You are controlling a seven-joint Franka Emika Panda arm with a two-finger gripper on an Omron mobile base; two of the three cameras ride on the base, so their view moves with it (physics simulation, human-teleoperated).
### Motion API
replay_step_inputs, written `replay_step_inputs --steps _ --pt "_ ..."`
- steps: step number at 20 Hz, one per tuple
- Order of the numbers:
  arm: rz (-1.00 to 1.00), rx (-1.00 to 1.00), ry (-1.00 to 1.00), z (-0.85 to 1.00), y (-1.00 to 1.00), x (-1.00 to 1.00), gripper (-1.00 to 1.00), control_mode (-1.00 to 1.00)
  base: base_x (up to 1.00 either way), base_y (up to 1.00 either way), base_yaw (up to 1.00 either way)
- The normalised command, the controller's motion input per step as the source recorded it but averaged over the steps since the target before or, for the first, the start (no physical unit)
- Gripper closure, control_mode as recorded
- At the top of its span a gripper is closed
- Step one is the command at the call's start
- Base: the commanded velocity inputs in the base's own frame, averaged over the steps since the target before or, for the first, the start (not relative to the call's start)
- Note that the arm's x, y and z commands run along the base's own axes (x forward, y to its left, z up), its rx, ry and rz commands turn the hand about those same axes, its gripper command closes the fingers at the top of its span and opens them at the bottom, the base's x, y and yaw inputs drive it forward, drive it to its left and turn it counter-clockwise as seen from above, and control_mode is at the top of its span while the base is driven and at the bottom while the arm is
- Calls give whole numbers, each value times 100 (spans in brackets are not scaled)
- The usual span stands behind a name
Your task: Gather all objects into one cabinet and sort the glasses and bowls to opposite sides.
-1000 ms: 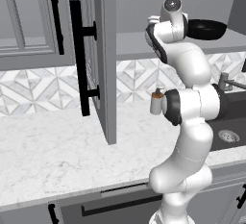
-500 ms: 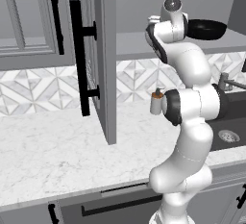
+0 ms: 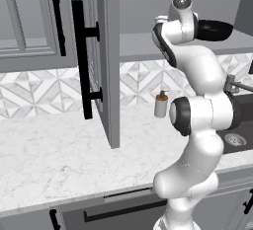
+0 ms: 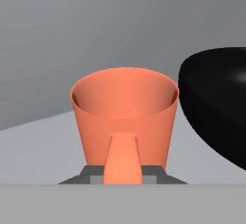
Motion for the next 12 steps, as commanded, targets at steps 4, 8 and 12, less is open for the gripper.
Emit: replay_step_inputs --steps 4,8,12 --pt "0 0 0 0 0 -48 100 -100 0 0 0" --pt "1 0 0 0 0 -29 100 -100 0 0 0" --pt "2 0 0 0 0 -17 100 -100 0 0 0"
